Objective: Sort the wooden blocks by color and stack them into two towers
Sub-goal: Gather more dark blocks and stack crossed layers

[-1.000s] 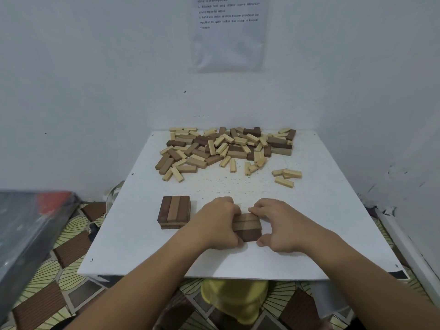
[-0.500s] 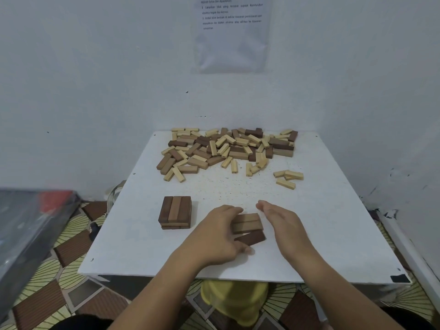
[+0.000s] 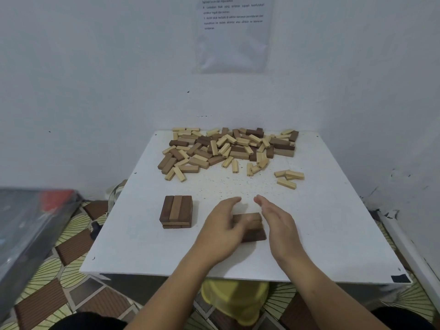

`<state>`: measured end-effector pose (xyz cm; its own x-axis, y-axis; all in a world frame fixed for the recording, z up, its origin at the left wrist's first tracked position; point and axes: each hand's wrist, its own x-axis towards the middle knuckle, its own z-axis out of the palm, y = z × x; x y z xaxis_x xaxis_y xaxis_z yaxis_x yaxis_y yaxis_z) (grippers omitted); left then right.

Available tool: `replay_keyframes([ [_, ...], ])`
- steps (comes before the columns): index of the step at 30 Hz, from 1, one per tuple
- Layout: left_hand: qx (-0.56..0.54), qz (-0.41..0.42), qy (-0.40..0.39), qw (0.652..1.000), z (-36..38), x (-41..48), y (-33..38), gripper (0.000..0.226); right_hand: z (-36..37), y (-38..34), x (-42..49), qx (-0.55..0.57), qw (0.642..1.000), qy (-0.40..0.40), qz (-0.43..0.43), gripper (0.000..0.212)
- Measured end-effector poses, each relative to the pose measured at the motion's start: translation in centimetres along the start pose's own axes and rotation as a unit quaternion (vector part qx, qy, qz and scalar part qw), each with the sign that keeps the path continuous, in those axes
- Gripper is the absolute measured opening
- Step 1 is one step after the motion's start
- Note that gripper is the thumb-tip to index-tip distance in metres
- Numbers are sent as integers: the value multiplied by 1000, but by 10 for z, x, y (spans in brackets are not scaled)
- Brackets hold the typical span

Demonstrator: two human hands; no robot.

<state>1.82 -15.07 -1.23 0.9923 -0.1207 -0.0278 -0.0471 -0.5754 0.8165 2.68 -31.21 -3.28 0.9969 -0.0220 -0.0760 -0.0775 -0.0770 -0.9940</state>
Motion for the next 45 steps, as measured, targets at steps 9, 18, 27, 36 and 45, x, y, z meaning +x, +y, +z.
replay_keyframes([
  [9, -212, -89, 101, 968, 36, 12, 24, 81, 30, -3, 2, 139, 986, 83, 34, 25],
  [18, -189, -84, 67, 976, 31, 13, 18, 78, 30, -6, 1, 148, 985, 84, 37, 24],
  [27, -64, -20, 63, 996, -4, 6, 15, 43, 2, -15, 1, 86, 993, 75, 18, 33],
  [36, 306, 42, -165, 937, -33, 15, 9, 73, -39, -23, 17, -467, 856, -211, -65, 80],
  [45, 314, 48, -163, 934, -35, 25, 8, 54, -35, -29, 15, -446, 871, -190, -82, 66],
])
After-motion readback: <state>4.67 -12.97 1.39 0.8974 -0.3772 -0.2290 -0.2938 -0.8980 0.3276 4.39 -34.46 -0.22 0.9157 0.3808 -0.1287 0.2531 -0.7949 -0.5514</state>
